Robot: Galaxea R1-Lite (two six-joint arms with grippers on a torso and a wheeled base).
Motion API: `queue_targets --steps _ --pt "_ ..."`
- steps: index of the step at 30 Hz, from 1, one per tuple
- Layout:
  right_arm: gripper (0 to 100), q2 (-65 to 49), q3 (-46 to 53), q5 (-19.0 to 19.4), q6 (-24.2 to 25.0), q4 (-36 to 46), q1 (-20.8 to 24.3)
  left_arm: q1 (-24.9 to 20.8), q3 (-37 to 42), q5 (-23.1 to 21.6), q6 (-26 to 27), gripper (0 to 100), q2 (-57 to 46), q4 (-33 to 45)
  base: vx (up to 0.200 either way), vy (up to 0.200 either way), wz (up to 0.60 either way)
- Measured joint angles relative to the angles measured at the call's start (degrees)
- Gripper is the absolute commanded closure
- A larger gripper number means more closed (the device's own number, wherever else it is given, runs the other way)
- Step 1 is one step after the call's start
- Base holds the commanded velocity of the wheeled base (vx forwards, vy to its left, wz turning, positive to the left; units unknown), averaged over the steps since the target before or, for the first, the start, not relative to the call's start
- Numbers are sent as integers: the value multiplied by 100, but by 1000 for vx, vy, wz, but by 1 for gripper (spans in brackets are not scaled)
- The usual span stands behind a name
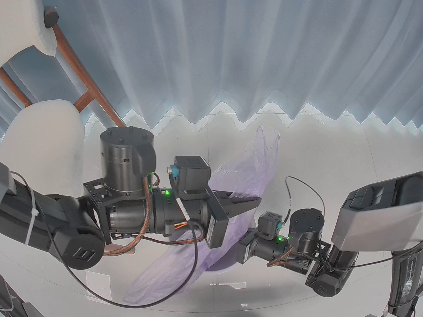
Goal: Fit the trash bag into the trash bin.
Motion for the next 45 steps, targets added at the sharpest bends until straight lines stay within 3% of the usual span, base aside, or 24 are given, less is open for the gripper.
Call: queue_targets --steps 7,12,16,23,28,35,45 --pt "100 -210 410 -166 89 -2 -720 110 -77 2 9 100 172 0 0 0 0" --pt "100 -507 1265 -156 89 -4 -878 193 -176 27 11 100 257 -1 0 0 0" --pt "100 -728 2122 -134 102 -2 -513 234 -291 50 20 100 338 0 0 0 0" --pt "100 -835 2615 -137 219 -2 695 278 -452 202 6 100 450 0 0 0 0" --pt "100 -535 2267 -174 428 -2 1367 286 -507 307 -13 100 500 0 0 0 0" --pt "100 111 1358 -525 814 0 2205 289 -518 367 -29 100 522 0 0 0 0" --pt "100 767 85 -1125 1230 5 2750 289 -488 430 -33 100 522 0 0 0 0"
